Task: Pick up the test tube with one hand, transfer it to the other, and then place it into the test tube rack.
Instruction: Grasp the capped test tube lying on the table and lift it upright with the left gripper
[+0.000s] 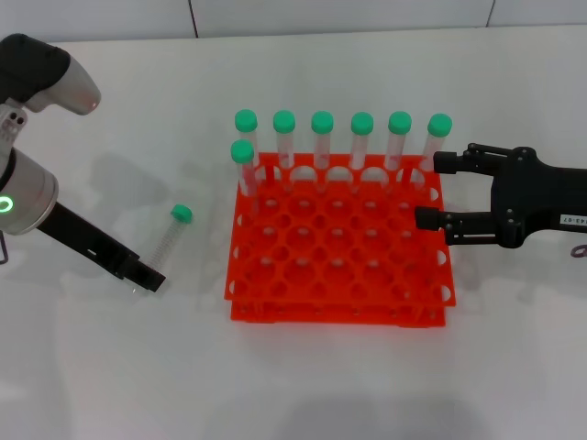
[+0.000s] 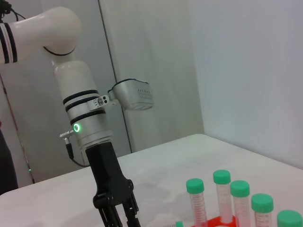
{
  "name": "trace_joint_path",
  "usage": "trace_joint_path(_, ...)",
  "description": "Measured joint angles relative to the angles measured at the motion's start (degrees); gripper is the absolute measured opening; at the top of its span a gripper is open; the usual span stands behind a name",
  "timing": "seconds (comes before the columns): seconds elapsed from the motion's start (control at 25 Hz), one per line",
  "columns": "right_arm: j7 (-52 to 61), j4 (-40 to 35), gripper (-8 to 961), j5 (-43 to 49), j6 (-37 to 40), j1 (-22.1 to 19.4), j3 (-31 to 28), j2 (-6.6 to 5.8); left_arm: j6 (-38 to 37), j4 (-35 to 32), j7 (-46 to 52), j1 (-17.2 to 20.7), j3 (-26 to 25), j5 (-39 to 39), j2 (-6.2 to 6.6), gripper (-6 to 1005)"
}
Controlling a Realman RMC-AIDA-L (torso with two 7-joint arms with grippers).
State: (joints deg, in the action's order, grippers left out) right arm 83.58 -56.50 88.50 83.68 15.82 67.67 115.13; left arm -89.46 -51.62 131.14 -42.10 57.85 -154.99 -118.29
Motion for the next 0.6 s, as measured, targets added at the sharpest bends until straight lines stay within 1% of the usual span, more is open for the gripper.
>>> trace_joint_path(0.6,-0.1,0.1,833,0.0,-0.1,0.0,0.0,0.00,0.5,0.7,0.2,-0.1,0.6,0.0,0.00,503)
